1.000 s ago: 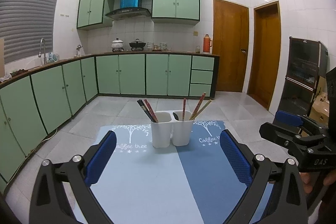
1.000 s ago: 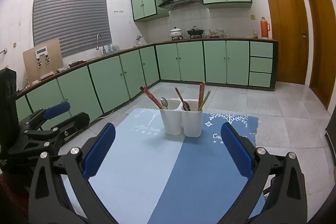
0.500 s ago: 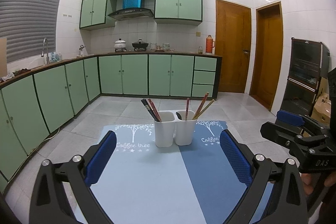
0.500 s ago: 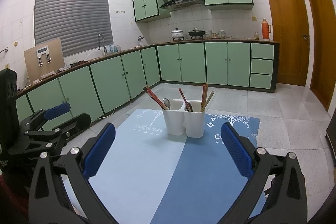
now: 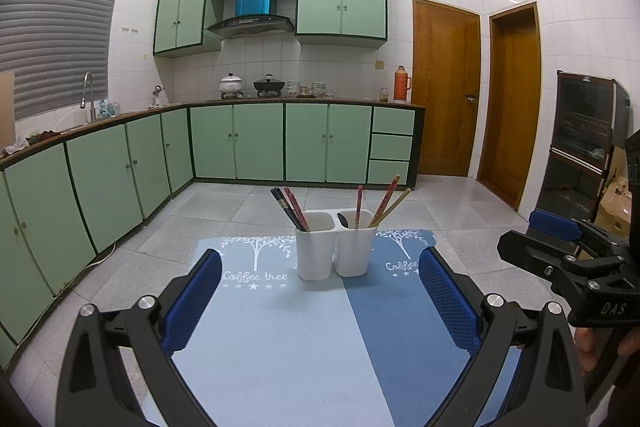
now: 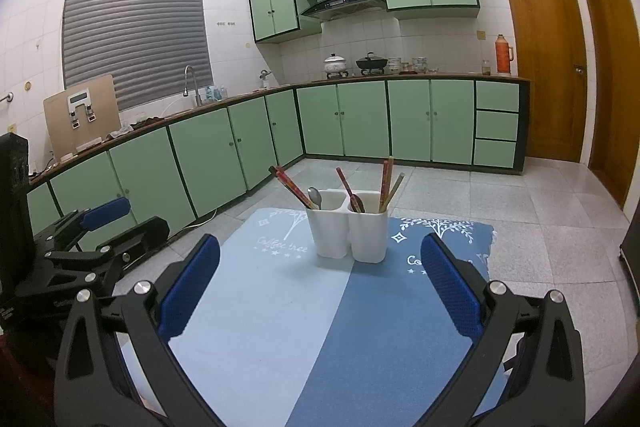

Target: Organize utensils

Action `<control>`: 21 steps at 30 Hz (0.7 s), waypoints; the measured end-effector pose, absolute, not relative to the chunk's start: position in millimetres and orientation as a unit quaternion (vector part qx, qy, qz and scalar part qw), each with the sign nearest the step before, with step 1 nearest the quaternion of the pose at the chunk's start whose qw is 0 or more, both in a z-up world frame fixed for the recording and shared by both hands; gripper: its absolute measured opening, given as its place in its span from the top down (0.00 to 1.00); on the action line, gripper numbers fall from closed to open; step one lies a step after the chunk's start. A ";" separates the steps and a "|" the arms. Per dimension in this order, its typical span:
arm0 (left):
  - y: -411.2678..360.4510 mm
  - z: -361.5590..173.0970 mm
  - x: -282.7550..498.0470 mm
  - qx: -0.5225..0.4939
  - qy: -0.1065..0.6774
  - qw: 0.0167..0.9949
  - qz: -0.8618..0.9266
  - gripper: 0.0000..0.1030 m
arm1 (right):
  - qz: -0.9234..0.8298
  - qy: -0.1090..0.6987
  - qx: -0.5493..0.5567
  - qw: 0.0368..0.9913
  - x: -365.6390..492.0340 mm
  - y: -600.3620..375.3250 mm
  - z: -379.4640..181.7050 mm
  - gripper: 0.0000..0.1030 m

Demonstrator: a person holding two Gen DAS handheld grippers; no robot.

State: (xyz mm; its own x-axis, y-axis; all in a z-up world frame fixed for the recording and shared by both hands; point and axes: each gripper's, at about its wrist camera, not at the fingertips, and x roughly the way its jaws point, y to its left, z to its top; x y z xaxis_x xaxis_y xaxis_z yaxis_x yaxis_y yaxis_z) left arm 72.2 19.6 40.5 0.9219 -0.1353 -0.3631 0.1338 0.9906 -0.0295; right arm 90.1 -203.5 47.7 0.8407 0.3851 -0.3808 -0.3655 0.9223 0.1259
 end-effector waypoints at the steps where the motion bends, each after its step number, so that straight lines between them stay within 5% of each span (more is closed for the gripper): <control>1: 19.9 40.3 72.1 -0.002 0.186 0.980 -0.068 0.06 | 0.195 0.203 0.024 0.959 90.1 -203.1 47.6 0.05; 21: 21.3 41.5 71.5 -0.001 0.186 0.980 -0.064 0.06 | 0.194 0.204 0.024 0.959 89.8 -203.8 47.6 0.05</control>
